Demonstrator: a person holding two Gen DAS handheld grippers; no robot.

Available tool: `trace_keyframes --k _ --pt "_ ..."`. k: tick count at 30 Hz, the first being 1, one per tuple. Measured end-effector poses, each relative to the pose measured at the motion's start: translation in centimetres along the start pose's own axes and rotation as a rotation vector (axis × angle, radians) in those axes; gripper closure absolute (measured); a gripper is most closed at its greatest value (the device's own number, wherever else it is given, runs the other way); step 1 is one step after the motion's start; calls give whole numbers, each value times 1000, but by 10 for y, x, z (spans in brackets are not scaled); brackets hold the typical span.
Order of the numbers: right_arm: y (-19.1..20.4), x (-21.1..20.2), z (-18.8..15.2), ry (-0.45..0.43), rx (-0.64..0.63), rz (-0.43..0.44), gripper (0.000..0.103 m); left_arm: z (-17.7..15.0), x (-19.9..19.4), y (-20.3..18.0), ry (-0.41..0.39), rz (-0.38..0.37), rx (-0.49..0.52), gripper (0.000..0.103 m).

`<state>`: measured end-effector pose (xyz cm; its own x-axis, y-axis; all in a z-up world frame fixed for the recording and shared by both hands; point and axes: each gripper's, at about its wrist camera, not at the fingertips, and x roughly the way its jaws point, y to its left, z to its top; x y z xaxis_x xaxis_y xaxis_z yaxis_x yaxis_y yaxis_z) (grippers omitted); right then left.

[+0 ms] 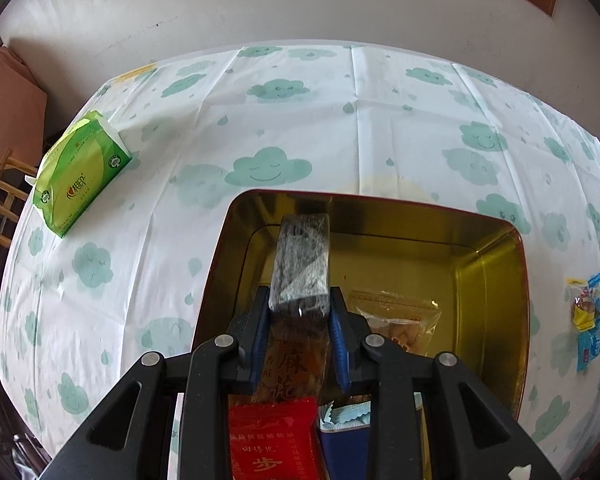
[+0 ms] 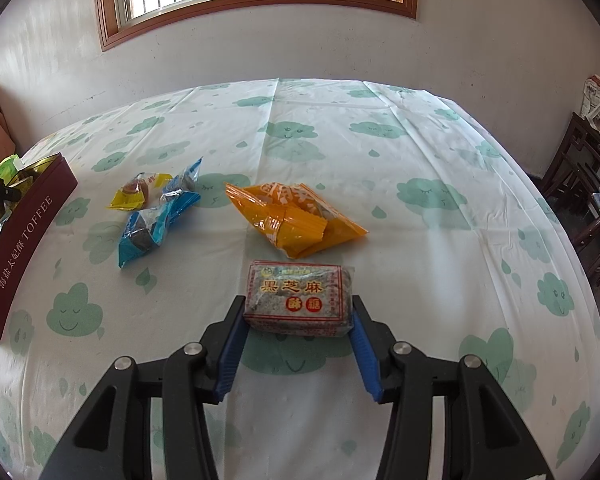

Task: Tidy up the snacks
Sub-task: 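Carry the dark grey package into the gold tin and open the left gripper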

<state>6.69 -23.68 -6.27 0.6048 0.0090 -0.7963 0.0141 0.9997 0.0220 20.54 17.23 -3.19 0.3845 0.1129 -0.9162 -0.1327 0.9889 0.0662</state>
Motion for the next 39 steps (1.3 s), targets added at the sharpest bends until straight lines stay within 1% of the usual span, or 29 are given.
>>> trace_keyframes --k 5,7,8,9,12,15,19,22,23,26,28,32,34,39 --pt "0 0 0 0 0 0 52 -3 0 -2 1 10 10 76" --pt "0 0 0 0 0 0 52 -3 -3 -3 -8 13 16 71" --pt "0 0 0 0 0 0 52 -4 -3 -3 -12 13 17 65" --pt "0 0 0 0 0 0 52 -4 -5 -4 -16 14 17 61" --pt "0 0 0 0 0 1 52 -6 -8 -5 -20 21 26 58" --pt "0 0 0 0 0 0 52 -9 -13 -6 -28 10 32 53" --pt "0 0 0 0 -1 0 52 -15 -28 -8 -59 -3 33 50" --pt "0 0 0 0 0 0 52 -24 -46 -9 -100 -8 36 48" --pt "0 0 0 0 0 0 52 -26 -51 -9 -109 -7 36 46" --pt "0 0 0 0 0 0 52 -41 -71 -9 -160 -7 36 39" --pt "0 0 0 0 0 0 52 -54 -87 -11 -203 22 52 38" --pt "0 0 0 0 -2 -2 52 -77 -106 -10 -251 60 50 33" --pt "0 0 0 0 -3 -3 52 -88 -113 -7 -261 70 40 28" --pt "0 0 0 0 -5 -4 52 -112 -121 8 -280 69 -21 26"
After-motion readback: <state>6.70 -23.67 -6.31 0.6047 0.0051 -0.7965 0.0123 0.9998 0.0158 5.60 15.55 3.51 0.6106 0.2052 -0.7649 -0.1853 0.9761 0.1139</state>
